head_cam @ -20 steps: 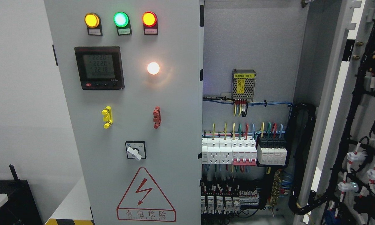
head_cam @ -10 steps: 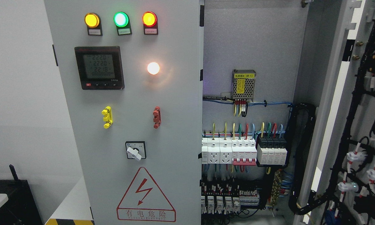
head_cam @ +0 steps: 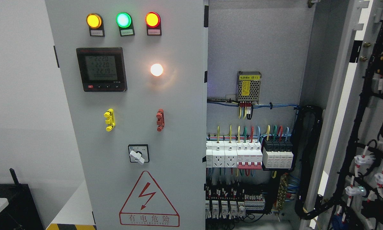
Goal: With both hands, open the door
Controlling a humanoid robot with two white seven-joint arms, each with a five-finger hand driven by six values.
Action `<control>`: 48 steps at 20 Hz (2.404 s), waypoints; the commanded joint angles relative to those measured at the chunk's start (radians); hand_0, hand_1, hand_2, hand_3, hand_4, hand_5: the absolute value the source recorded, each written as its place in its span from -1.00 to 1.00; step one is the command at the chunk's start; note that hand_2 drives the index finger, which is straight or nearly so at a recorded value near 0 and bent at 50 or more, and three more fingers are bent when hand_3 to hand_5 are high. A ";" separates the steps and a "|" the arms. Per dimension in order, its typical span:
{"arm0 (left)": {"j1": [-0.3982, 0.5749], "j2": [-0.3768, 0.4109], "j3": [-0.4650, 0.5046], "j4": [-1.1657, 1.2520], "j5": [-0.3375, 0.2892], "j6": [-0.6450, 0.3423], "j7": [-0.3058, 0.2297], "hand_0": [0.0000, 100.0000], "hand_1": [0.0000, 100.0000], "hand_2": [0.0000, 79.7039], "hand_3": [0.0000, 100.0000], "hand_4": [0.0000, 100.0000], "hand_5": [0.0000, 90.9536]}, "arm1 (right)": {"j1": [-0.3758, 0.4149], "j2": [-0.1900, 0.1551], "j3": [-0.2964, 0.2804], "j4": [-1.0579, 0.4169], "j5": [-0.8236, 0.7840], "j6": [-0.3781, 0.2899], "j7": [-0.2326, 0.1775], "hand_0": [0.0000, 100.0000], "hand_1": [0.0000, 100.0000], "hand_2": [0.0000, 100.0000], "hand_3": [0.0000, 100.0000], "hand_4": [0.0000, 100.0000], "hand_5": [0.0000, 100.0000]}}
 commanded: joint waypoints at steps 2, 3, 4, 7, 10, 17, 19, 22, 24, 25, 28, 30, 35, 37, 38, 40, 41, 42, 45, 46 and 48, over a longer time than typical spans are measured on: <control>0.002 -0.009 -0.136 0.001 0.122 -0.006 -0.003 -1.00 -1.00 -1.00 -1.00 -1.00 -1.00 | 0.142 -0.041 -0.001 -0.426 0.001 -0.002 0.002 -0.24 -1.00 -1.00 -1.00 -1.00 -1.00; 0.002 -0.009 -0.147 0.001 0.133 -0.006 -0.003 -1.00 -1.00 -1.00 -1.00 -1.00 -1.00 | 0.161 -0.045 -0.001 -0.456 0.001 -0.003 0.002 -0.24 -1.00 -1.00 -1.00 -1.00 -1.00; 0.002 -0.009 -0.147 -0.001 0.134 -0.006 -0.003 -1.00 -1.00 -1.00 -1.00 -1.00 -1.00 | 0.187 -0.053 -0.001 -0.491 0.001 -0.005 0.002 -0.24 -1.00 -1.00 -1.00 -1.00 -1.00; 0.002 -0.007 -0.150 -0.001 0.133 -0.006 -0.003 -1.00 -1.00 -1.00 -1.00 -1.00 -1.00 | 0.268 -0.065 0.001 -0.609 0.001 -0.026 0.002 -0.24 -1.00 -1.00 -1.00 -1.00 -1.00; 0.002 -0.007 -0.168 -0.001 0.135 -0.007 -0.001 -1.00 -1.00 -1.00 -1.00 -1.00 -1.00 | 0.343 -0.068 0.001 -0.709 0.001 -0.032 0.002 -0.24 -1.00 -1.00 -1.00 -1.00 -1.00; 0.002 -0.007 -0.167 -0.001 0.128 -0.009 -0.001 -1.00 -1.00 -1.00 -1.00 -1.00 -1.00 | 0.526 -0.070 0.014 -0.901 -0.001 -0.123 0.002 -0.23 -1.00 -1.00 -1.00 -1.00 -1.00; 0.003 -0.007 -0.167 -0.001 0.130 -0.009 -0.001 -1.00 -1.00 -1.00 -1.00 -1.00 -1.00 | 0.557 -0.076 0.016 -0.946 0.001 -0.137 0.004 -0.23 -1.00 -1.00 -1.00 -1.00 -1.00; 0.003 -0.009 -0.165 -0.001 0.130 -0.009 -0.001 -1.00 -1.00 -1.00 -1.00 -1.00 -1.00 | 0.589 -0.087 0.025 -1.022 0.003 -0.157 0.004 -0.23 -1.00 -1.00 -1.00 -1.00 -1.00; 0.002 -0.009 -0.165 -0.001 0.131 -0.009 -0.001 -1.00 -1.00 -1.00 -1.00 -1.00 -1.00 | 0.594 -0.090 0.027 -1.064 0.003 -0.158 0.004 -0.23 -1.00 -1.00 -1.00 -1.00 -1.00; 0.002 -0.009 -0.165 -0.001 0.131 -0.009 -0.001 -1.00 -1.00 -1.00 -1.00 -1.00 -1.00 | 0.594 -0.091 0.025 -1.079 0.003 -0.166 0.004 -0.23 -1.00 -1.00 -1.00 -1.00 -1.00; 0.002 -0.009 -0.164 -0.001 0.131 -0.009 -0.001 -1.00 -1.00 -1.00 -1.00 -1.00 -1.00 | 0.594 -0.100 0.034 -1.110 0.003 -0.209 0.004 -0.23 -1.00 -1.00 -1.00 -1.00 -1.00; 0.002 -0.009 -0.164 -0.001 0.131 -0.009 -0.001 -1.00 -1.00 -1.00 -1.00 -1.00 -1.00 | 0.594 -0.114 0.053 -1.125 0.003 -0.218 0.004 -0.23 -1.00 -1.00 -1.00 -1.00 -1.00; 0.002 -0.009 -0.164 -0.001 0.133 -0.009 -0.001 -1.00 -1.00 -1.00 -1.00 -1.00 -1.00 | 0.597 -0.116 0.073 -1.174 0.003 -0.282 0.013 -0.24 -1.00 -1.00 -1.00 -1.00 -1.00; 0.003 -0.009 -0.162 -0.001 0.133 -0.009 -0.001 -1.00 -1.00 -1.00 -1.00 -1.00 -1.00 | 0.598 -0.117 0.073 -1.199 0.003 -0.284 0.057 -0.24 -1.00 -1.00 -1.00 -1.00 -1.00; 0.002 -0.009 -0.164 -0.001 0.133 -0.009 -0.001 -1.00 -1.00 -1.00 -1.00 -1.00 -1.00 | 0.598 -0.116 0.073 -1.211 0.003 -0.287 0.080 -0.24 -1.00 -1.00 -1.00 -1.00 -1.00; 0.002 -0.009 -0.164 -0.001 0.133 -0.009 -0.001 -1.00 -1.00 -1.00 -1.00 -1.00 -1.00 | 0.598 -0.117 0.074 -1.231 0.003 -0.305 0.093 -0.24 -1.00 -1.00 -1.00 -1.00 -1.00; 0.002 -0.009 -0.162 -0.001 0.133 -0.009 -0.001 -1.00 -1.00 -1.00 -1.00 -1.00 -1.00 | 0.598 -0.116 0.073 -1.239 0.003 -0.317 0.093 -0.24 -1.00 -1.00 -1.00 -1.00 -1.00; 0.002 -0.009 -0.164 -0.001 0.133 -0.009 -0.001 -1.00 -1.00 -1.00 -1.00 -1.00 -1.00 | 0.597 -0.114 0.073 -1.245 0.003 -0.327 0.093 -0.24 -1.00 -1.00 -1.00 -1.00 -1.00; 0.002 -0.009 -0.164 -0.001 0.131 -0.009 -0.001 -1.00 -1.00 -1.00 -1.00 -1.00 -1.00 | 0.590 -0.110 0.068 -1.257 0.003 -0.360 0.093 -0.24 -1.00 -1.00 -1.00 -1.00 -1.00; 0.002 -0.009 -0.164 -0.001 0.133 -0.009 -0.001 -1.00 -1.00 -1.00 -1.00 -1.00 -1.00 | 0.589 -0.108 0.067 -1.262 0.003 -0.368 0.093 -0.24 -1.00 -1.00 -1.00 -1.00 -1.00; 0.002 -0.009 -0.162 -0.001 0.133 -0.009 -0.001 -1.00 -1.00 -1.00 -1.00 -1.00 -1.00 | 0.583 -0.105 0.062 -1.268 0.004 -0.382 0.093 -0.24 -1.00 -1.00 -1.00 -1.00 -1.00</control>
